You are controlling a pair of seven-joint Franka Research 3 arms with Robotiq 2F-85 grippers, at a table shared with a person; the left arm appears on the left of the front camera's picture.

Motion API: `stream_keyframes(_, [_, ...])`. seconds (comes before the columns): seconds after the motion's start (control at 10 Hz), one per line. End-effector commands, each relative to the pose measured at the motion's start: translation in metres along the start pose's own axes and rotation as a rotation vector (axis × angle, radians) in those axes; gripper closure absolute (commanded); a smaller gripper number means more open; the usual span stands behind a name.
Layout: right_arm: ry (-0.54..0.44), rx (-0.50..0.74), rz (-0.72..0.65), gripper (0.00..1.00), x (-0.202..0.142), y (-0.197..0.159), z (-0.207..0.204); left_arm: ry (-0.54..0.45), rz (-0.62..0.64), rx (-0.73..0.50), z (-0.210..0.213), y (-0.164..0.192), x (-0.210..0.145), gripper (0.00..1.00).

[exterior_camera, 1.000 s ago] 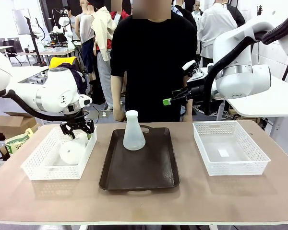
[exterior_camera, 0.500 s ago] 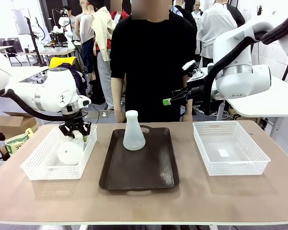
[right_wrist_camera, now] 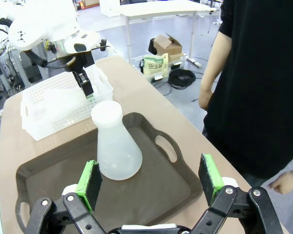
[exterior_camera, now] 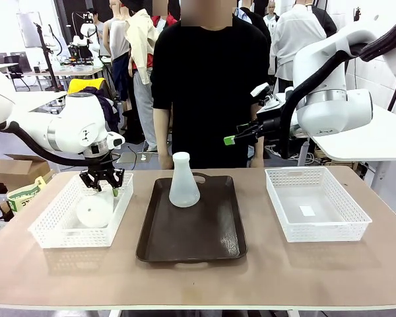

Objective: Prepare the laboratory tools.
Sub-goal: Pick up the Big flask that the person points to, then place the picked Big flask upright in the Handle tray as directed by the person.

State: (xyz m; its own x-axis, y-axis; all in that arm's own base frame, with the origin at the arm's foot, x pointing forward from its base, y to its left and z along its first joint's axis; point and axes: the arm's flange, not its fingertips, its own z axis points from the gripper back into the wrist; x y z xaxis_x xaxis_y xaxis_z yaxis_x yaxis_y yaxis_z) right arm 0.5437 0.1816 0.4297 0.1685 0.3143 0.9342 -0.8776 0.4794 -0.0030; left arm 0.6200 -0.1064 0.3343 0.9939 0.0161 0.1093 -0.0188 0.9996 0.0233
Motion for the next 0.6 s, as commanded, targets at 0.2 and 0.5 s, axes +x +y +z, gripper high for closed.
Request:
stream_keyframes(0.2, [0.013, 0.007, 0.000, 0.00, 0.0022, -0.0028, -0.0028, -0.011, -0.001, -0.004, -0.0003, -0.0004, 0.0002, 1.00])
stream_keyframes(0.5, [0.013, 0.007, 0.000, 0.00, 0.0022, -0.0028, -0.0028, -0.011, -0.001, -0.004, -0.0003, -0.0004, 0.0002, 1.00])
